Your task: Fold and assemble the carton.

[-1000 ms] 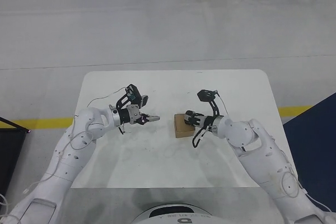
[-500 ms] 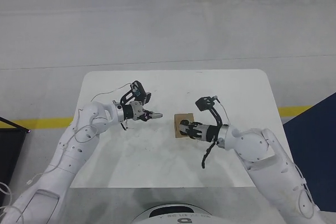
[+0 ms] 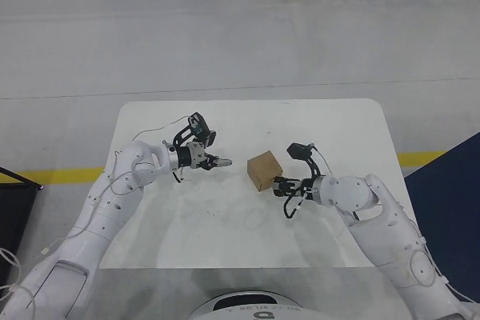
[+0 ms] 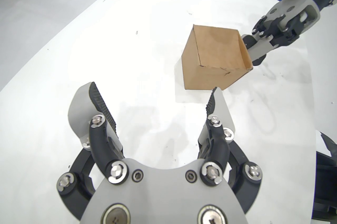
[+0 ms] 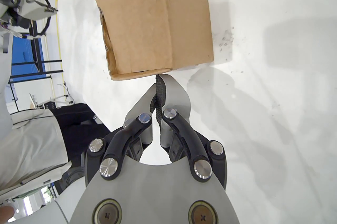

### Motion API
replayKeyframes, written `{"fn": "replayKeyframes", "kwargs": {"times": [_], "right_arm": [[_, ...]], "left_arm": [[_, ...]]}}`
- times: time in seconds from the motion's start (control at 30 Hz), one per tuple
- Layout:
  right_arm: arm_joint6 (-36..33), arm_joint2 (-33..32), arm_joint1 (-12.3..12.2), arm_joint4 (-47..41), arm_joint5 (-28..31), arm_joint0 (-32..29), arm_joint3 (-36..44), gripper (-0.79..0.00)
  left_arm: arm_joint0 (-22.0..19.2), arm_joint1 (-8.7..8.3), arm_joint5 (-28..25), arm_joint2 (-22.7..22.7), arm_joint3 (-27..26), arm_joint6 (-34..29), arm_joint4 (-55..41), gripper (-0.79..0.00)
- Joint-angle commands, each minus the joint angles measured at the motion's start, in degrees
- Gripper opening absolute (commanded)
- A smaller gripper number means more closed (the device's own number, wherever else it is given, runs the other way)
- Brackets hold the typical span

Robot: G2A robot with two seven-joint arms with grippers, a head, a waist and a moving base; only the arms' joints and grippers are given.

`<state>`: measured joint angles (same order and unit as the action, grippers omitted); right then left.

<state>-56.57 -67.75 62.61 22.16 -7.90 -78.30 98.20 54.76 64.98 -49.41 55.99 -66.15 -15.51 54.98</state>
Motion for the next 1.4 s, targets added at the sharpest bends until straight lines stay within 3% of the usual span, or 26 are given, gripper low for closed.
{"fn": "replayKeyframes", "kwargs": {"times": [0.0, 0.1, 0.27, 0.5, 0.63, 0.8, 0.9, 1.1, 1.37], "right_arm": [[-3.58, 0.13, -0.23, -0.54, 0.04, -0.21, 0.07, -0.785], [-4.44, 0.56, -0.26, -0.25, -0.75, 0.61, -0.95, -0.785], [1.13, 2.47, 0.50, -0.80, -1.84, 3.29, -4.23, -0.785], [7.38, -4.02, -0.37, -1.69, -2.52, -0.12, -1.09, -0.785], [9.73, -7.45, -0.87, -2.88, -1.31, -3.69, 2.89, -0.785], [11.68, -10.60, -1.32, -4.01, -0.11, -7.76, 6.98, -0.785], [12.64, -12.72, -1.59, -4.46, 0.31, -10.15, 8.73, -0.785], [13.63, -15.81, -1.98, -5.04, 0.77, -13.65, 11.07, -0.785], [11.22, -14.61, -2.01, -7.88, 3.94, -13.77, 11.55, -0.785]], "left_arm": [[-0.01, -0.06, -0.07, 0.19, 0.01, 0.01, -0.16, 0.000], [0.16, -0.15, 0.02, 0.47, 0.07, 0.06, -0.28, 0.000], [-0.25, -0.16, -0.14, 0.37, 0.54, -0.83, -0.42, 0.000], [-3.82, 0.48, 2.12, -1.92, 2.02, -4.77, 3.59, 0.000], [-7.39, 1.97, 6.33, -5.01, 3.61, -5.56, 5.33, 0.000], [-12.20, 5.04, 8.27, -11.26, 7.70, -6.67, 5.33, 0.000], [-14.59, 7.25, 6.44, -15.17, 11.79, -7.36, 3.48, 0.000], [-17.98, 10.99, -2.50, -20.65, 19.26, -7.69, -1.67, 0.000], [-19.53, 12.48, -4.44, -20.97, 25.29, -0.49, -1.78, 0.000]]}}
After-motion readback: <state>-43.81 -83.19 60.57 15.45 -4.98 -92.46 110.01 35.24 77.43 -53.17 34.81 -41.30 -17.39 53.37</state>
